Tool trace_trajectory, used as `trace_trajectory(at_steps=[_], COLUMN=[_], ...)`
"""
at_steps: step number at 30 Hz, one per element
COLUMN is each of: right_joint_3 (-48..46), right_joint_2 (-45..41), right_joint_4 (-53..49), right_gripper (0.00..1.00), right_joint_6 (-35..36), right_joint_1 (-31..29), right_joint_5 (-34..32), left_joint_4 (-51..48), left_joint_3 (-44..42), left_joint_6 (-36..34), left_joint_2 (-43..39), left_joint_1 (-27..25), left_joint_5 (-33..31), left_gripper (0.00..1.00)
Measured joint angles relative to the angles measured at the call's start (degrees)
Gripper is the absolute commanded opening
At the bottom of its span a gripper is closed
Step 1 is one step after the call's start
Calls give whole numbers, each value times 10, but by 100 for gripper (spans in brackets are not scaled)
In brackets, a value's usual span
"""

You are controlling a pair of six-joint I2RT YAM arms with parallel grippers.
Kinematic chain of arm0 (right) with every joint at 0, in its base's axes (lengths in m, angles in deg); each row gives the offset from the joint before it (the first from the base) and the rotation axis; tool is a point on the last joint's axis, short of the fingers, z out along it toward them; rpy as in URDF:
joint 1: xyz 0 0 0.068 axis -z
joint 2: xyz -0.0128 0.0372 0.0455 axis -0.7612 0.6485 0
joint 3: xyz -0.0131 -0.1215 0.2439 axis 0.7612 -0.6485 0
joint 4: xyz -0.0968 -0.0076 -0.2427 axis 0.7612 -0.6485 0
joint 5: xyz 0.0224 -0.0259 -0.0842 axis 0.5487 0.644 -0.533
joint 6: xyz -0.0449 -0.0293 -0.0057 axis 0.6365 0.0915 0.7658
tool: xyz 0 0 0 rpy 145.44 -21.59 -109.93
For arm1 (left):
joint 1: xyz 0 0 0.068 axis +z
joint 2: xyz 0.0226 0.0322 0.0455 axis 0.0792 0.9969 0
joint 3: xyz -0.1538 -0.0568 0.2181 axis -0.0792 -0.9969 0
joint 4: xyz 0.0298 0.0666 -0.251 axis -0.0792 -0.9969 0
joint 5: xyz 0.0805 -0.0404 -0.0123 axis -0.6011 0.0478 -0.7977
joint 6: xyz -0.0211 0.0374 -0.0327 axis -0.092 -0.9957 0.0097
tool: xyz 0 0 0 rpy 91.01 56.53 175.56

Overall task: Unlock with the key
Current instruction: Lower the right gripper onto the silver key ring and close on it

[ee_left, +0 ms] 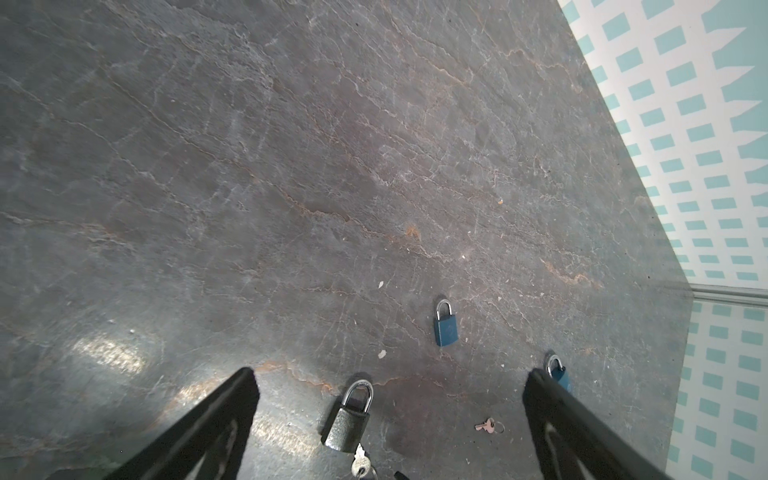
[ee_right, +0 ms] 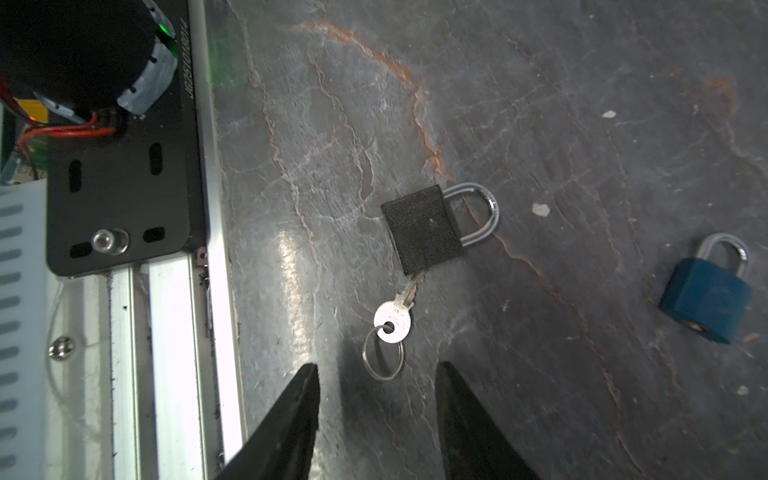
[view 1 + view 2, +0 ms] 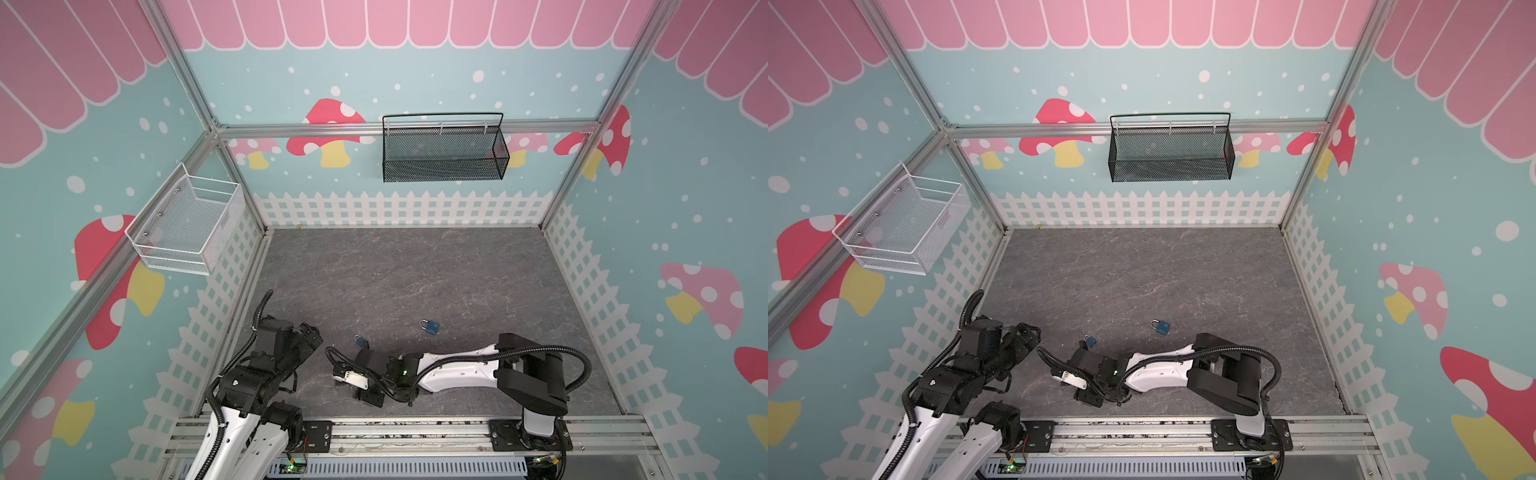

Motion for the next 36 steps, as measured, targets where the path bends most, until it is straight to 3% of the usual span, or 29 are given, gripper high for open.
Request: trace_trajectory(at_steps=[10, 30, 36], right_joint_3=[12, 14, -5], right_joint_2=[38, 42, 34], right_joint_4=[7, 19, 39], right_gripper=[35, 0, 0], right_joint_6=[17, 38, 38], right_joint_1=[-1, -1, -1], right_joint_5=[4, -32, -36], left_joint_4=[-20, -24, -24], left_joint_3=[3, 5, 7], left_joint_6=[2, 9, 10], left_joint_2=[-16, -16, -13], left_joint_1=[0, 0, 0], left_joint_5=[-26, -30, -28], left_gripper=[100, 100, 100])
